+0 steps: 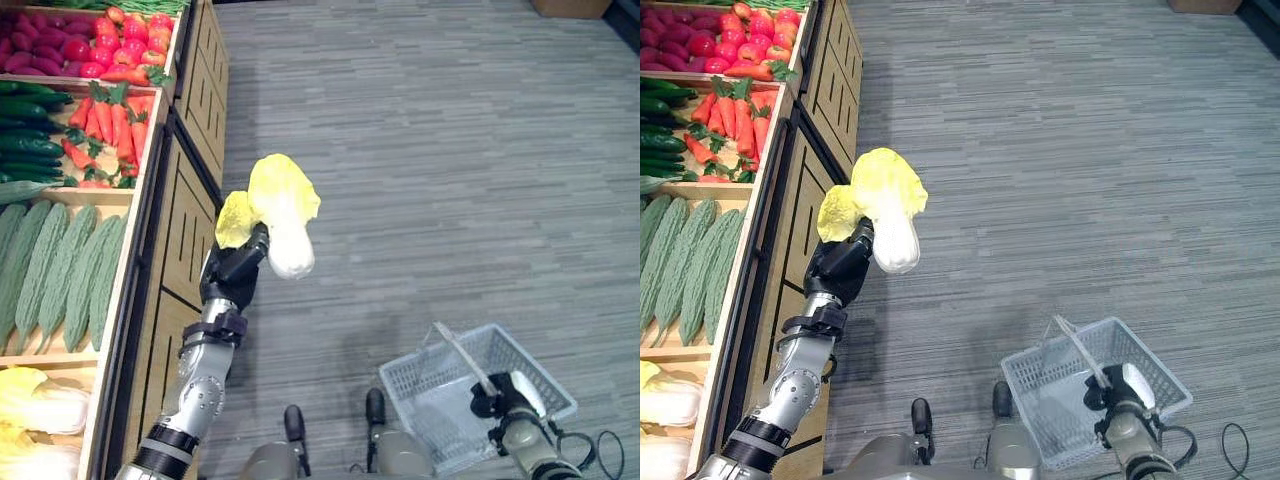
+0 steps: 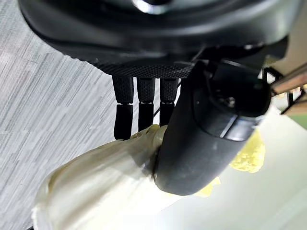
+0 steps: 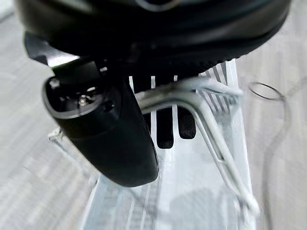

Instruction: Get the vegetables into the basket

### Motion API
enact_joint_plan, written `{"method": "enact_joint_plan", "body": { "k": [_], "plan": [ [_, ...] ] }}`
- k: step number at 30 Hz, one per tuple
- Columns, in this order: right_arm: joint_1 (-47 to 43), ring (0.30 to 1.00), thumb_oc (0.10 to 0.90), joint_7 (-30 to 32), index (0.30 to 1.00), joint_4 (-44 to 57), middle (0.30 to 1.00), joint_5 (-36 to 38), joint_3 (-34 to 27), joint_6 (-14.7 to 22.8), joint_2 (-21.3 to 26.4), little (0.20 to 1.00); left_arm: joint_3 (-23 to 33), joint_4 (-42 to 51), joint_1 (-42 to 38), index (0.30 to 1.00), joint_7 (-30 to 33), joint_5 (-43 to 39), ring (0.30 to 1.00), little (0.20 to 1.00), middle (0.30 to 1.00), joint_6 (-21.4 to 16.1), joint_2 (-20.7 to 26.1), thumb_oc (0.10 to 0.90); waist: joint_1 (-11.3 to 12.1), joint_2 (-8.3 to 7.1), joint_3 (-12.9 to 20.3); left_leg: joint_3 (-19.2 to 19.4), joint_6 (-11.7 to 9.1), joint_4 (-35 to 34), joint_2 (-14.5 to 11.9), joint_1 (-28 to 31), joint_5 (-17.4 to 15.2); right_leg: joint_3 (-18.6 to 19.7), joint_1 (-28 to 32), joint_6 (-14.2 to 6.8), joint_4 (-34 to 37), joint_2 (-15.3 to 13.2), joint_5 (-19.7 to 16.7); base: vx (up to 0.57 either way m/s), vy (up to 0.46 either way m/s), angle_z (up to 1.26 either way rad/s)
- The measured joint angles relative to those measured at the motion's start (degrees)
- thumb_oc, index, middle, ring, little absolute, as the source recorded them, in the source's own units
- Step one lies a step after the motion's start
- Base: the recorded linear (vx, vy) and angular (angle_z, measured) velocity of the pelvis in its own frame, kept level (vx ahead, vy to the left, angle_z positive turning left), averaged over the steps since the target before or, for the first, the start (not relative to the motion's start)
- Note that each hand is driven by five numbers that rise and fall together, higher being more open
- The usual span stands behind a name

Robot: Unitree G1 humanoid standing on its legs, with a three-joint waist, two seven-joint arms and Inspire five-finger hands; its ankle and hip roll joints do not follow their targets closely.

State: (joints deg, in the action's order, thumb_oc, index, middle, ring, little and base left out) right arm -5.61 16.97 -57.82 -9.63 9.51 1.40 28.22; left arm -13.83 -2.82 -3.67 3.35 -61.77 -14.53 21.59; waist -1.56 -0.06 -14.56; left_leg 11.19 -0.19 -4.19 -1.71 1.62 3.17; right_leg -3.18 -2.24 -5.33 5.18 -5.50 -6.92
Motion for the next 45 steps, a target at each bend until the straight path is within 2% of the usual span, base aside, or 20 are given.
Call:
{"method": "enact_joint_plan", "body": {
  "k": [3,6,7,11,17,25,32,36,39,42,45],
  "plan": [
    [-1.34,0.3,0.4,-0.29,0.3,3.41,0.3,-1.69,2.38,-0.81,3.42,0.3,-0.12,0.02,0.0,0.3,-0.3,1.74,0.3,0.3,0.3,1.19,0.81,0.4,0.06,0.54,0.39,0.02,-0.76,-0.54,-0.91,-0.05,0.57,-0.16,-0.29,0.27,0.12,0.75,0.0,0.03,-0.125,-0.02],
    [-4.69,0.3,0.4,-0.07,0.3,7.24,0.3,-2.05,3.18,-0.17,7.14,0.3,-1.56,-0.01,-0.23,0.3,-1.42,7.66,0.3,0.3,0.3,2.79,3.3,0.4,-0.03,1.93,1.36,-0.03,-1.03,-0.78,-1.46,-0.08,0.89,-0.18,-0.47,1.31,0.1,1.43,-0.71,0.04,-0.101,-0.02],
    [-5.3,0.3,0.4,-0.2,0.3,9.86,0.3,-2.19,4.41,-0.22,8.7,0.3,-3.53,0.0,-0.97,0.3,-1.68,10.48,0.3,0.3,0.3,3.31,5.33,0.4,-0.01,2.47,1.69,-0.03,-1.04,-0.79,-1.51,-0.08,0.9,-0.18,-0.48,1.35,0.08,1.48,-0.74,0.02,-0.045,0.0],
    [-8.52,0.3,0.4,-0.2,0.3,14.13,0.3,-2.91,5.36,1.38,9.68,0.3,-8.56,0.01,-3.94,0.3,-3.55,19.46,0.3,0.3,0.3,4.14,8.03,0.4,0.1,3.61,2.6,-0.03,-1.04,-0.78,-1.47,-0.02,0.93,-0.2,-0.38,1.39,-0.18,1.47,-0.79,0.03,-0.031,0.01],
    [-12.7,0.3,0.4,-1.17,0.3,18.64,0.3,-1.49,10.12,3.18,9.97,0.3,-14.78,-0.07,-9.49,0.3,-4.89,28.43,0.3,0.3,0.3,4.37,9.22,0.4,-0.01,3.61,2.72,0.03,-1.06,-0.82,-1.43,0.86,0.96,-0.08,0.44,1.43,-0.19,1.44,-0.82,0.05,-0.006,0.0],
    [-17.03,0.3,0.4,-1.99,0.3,20.28,0.3,-1.24,11.66,3.4,10.49,0.3,-20.07,-0.84,-14.53,0.3,-5.69,38.04,0.3,0.3,0.3,4.31,11.54,0.4,-0.59,3.47,2.82,0.39,-1.05,-0.83,-1.39,1.17,0.96,0.32,0.53,1.54,-0.2,1.47,-0.92,0.02,0.002,-0.02],
    [-17.79,0.3,0.4,-2.13,0.3,22.58,0.3,-1.23,13.63,3.44,10.53,0.3,-22.94,-9.12,-16.62,0.3,-5.05,48.9,0.3,0.3,0.3,4.03,11.84,0.4,-0.96,3.43,2.88,0.9,-1.05,-0.85,-1.35,1.47,0.95,1.11,0.46,1.63,-0.2,1.54,-1.06,0.01,0.012,-0.06],
    [-17.68,0.3,0.4,-2.47,0.3,28.29,0.3,0.38,13.65,3.91,9.82,0.3,-25.52,-12.03,-17.9,0.3,-3.22,64.79,0.3,0.3,0.3,3.82,13.8,0.4,-1.18,3.4,2.86,2.03,-1.07,-0.86,-1.38,1.63,0.93,1.91,0.13,1.6,-0.2,1.62,-1.37,0.01,0.009,-0.11],
    [-14.74,0.3,0.4,-3.8,0.3,33.88,0.3,5.62,13.54,5.18,8.11,0.3,-25.5,-13.84,-18.34,0.3,1.28,77.55,0.3,0.3,0.3,2.59,13.06,0.4,-1.6,3.12,2.98,2.24,-1.07,-0.86,-1.4,1.8,0.93,2.15,0.13,1.59,-0.2,1.72,-1.5,0.0,0.002,-0.04],
    [-11.23,0.3,0.4,-4.34,0.3,38.79,0.3,9.37,13.16,5.75,6.95,0.3,-25.17,-16.72,-18.32,0.3,5.36,83.73,0.3,0.3,0.3,2.11,10.68,0.4,-1.62,2.73,3.21,2.37,-1.07,-0.87,-1.45,1.85,0.93,2.26,0.13,1.54,-0.2,1.74,-1.52,0.0,0.0,-0.01],
    [-8.7,0.3,0.4,-7.02,0.3,42.36,0.3,11.89,13.71,6.98,6.05,0.3,-25.18,-18.65,-18.43,0.3,8.22,89.65,0.3,0.3,0.3,2.14,9.96,0.4,-2.31,1.53,3.77,2.77,-1.09,-0.87,-1.5,1.86,0.92,2.47,-0.02,1.51,-0.19,1.82,-1.5,-0.02,0.005,-0.05]
  ]
}}
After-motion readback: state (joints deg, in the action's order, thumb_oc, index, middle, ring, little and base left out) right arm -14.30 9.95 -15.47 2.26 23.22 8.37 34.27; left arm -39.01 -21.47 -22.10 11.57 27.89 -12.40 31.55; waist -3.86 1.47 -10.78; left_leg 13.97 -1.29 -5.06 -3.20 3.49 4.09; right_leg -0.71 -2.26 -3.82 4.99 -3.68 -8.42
